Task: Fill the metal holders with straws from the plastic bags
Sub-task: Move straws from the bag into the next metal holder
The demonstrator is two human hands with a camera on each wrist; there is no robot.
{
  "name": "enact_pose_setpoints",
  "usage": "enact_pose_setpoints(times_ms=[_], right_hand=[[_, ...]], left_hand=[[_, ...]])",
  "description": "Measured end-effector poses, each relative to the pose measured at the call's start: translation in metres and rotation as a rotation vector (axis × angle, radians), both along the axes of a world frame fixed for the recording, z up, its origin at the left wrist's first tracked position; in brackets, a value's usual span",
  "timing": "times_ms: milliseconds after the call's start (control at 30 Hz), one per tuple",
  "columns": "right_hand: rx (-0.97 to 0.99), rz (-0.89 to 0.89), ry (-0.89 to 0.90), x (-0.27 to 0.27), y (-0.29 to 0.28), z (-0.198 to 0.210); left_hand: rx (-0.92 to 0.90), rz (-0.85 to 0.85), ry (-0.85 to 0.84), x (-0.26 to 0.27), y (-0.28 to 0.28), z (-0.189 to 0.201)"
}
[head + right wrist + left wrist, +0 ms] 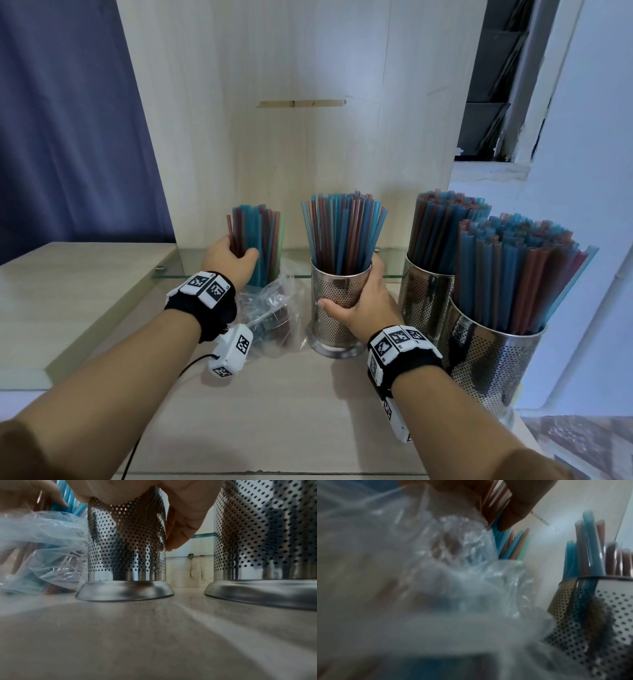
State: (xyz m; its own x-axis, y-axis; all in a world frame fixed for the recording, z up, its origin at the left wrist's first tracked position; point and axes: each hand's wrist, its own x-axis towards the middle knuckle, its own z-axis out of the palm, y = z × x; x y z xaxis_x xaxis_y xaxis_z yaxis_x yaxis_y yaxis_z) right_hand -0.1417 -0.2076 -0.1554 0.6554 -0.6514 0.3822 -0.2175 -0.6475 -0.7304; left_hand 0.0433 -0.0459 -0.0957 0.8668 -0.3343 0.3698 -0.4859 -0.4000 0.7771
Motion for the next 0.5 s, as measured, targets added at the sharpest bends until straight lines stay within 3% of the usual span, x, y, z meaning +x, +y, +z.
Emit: enact_pose_setpoints(times_ms=[200,500], right_hand=[[0.001,-0.011,0.005,-0.0001,0.0002,-0.0004],[0.020,-0.002,0.004,-0.0021,0.0007,0.0010]], left_hand=[[-0.178,-0.027,0.147,0.0065,-0.0023,0.0036],[-0.115,-0.023,0.057,0.0061,-0.0029,0.0000]])
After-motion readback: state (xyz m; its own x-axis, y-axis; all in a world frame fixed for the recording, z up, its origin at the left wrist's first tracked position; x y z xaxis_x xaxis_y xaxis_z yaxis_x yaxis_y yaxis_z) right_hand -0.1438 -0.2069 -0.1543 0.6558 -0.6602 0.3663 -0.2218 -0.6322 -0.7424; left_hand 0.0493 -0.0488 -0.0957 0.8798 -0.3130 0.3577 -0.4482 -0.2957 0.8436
